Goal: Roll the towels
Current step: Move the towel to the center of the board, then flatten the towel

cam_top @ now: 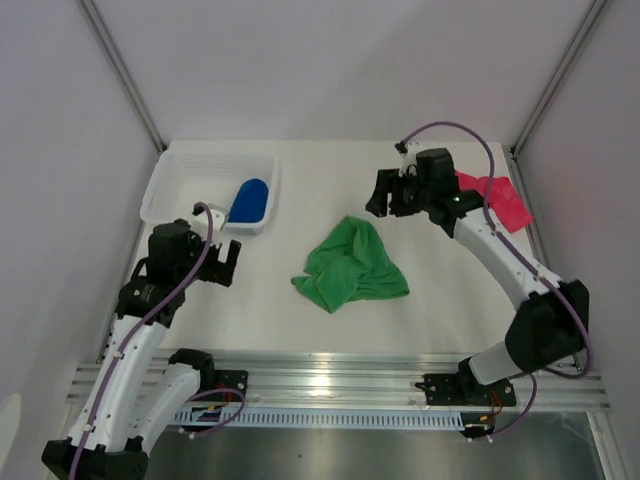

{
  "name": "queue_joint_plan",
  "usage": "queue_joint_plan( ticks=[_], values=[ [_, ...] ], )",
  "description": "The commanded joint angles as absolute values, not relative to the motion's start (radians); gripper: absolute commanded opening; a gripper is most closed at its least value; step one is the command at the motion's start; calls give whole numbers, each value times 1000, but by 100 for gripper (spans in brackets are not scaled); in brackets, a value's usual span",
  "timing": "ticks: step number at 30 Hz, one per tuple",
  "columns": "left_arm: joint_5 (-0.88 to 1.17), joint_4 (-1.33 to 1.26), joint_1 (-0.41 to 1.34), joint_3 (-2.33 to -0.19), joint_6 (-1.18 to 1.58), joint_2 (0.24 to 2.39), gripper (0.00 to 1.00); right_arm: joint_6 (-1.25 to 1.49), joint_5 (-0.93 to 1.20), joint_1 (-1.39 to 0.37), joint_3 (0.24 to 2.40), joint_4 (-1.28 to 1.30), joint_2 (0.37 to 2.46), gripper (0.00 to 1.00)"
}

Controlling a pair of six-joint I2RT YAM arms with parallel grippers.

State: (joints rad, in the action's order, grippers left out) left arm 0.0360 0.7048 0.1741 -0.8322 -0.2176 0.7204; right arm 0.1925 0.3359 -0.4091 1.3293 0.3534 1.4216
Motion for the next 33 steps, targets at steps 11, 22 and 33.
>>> queue_joint_plan(
  ticks=[11, 22, 33],
  values=[
    [86, 882, 418, -992, -319, 1009, 92, 227, -164, -403, 1227, 608, 1539, 56],
    [155, 873, 646, -1345, -324, 1560, 82, 354, -18, -328, 993, 608, 1522, 32],
    [201, 733, 749, -1407, -229, 1828, 80, 376, 126, -330, 761, 483, 1451, 42]
  ],
)
